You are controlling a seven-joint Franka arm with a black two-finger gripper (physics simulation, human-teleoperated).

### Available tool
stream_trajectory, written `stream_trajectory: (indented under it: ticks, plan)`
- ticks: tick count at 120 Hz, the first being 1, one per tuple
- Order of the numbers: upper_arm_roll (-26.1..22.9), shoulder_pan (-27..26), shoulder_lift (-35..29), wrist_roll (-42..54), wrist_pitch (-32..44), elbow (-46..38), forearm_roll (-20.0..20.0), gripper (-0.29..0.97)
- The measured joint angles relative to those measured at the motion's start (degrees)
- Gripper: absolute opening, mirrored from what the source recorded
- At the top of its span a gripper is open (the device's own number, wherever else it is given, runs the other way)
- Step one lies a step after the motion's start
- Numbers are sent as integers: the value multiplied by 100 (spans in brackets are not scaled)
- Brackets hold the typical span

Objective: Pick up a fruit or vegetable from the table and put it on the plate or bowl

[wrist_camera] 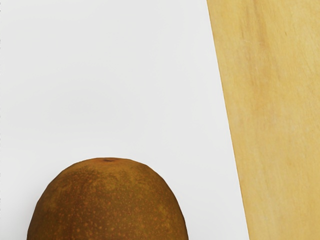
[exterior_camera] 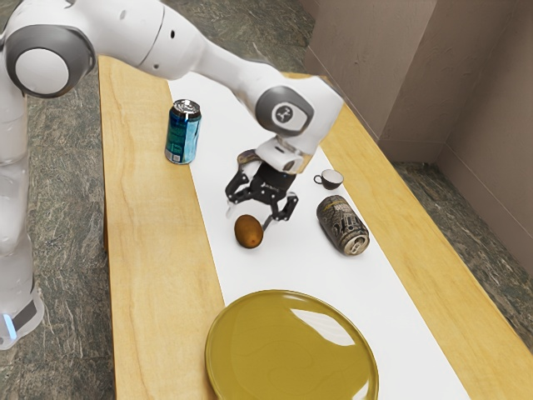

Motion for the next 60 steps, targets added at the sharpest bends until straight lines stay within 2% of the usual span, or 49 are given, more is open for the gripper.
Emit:
stream_trajectory:
  ticks: [36,44,60]
  plan:
    - [-4,-20,215,-165,317,-69,0,65]
    - [-8,-15,236,-211,388,-76,9,57]
    - [-30,-36,260,-363,487,-74,46,33]
